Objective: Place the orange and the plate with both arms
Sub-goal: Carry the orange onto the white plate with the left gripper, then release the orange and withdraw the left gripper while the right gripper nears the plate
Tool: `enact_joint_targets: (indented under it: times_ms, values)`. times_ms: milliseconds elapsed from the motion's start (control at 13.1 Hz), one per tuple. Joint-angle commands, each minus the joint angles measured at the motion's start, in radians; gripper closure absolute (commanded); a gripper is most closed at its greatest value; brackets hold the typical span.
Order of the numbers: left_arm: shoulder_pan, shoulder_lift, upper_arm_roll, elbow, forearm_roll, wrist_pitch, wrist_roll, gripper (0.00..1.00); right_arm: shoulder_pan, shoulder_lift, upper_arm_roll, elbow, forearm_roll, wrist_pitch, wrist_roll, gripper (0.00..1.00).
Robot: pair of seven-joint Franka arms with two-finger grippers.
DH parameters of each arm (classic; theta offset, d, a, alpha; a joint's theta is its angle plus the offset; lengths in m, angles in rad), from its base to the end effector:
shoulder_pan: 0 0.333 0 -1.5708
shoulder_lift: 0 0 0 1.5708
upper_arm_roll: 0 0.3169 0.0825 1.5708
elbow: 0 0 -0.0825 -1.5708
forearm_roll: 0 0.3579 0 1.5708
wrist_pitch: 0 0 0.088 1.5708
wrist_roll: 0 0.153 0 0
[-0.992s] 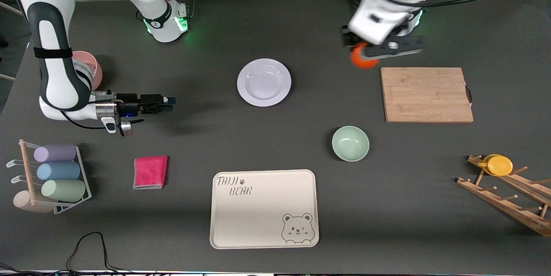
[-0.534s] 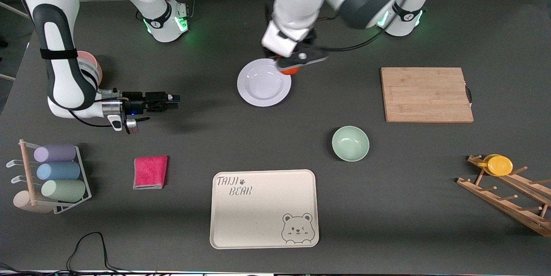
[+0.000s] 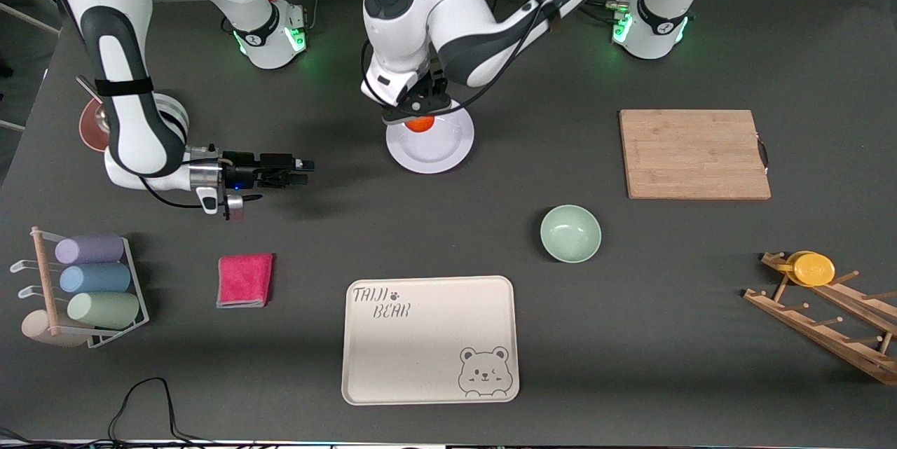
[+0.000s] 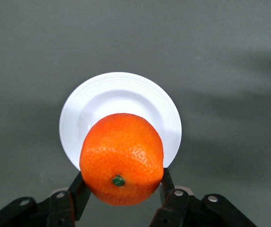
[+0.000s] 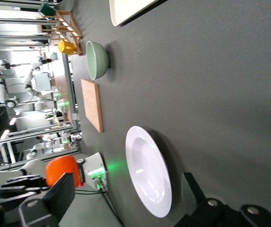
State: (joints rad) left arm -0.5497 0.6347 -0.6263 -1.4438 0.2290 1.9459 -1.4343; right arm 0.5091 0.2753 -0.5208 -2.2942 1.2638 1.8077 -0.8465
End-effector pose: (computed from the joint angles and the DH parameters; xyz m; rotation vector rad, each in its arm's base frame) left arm 0.3446 -0.5844 0.3329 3.0809 0.4097 -0.2212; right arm 0.4645 0.1123 0.2367 -2.0776 -0.0082 0.1514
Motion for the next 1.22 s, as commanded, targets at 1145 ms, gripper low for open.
enact_joint_targets:
  times_ms: [1145]
  values:
    - [-0.052, 0.095, 0.070, -0.256, 0.095, 0.360, -0.054, 1.00, 0.186, -0.013, -0.008, -0.191, 0.299, 0.163, -0.233, 0.00]
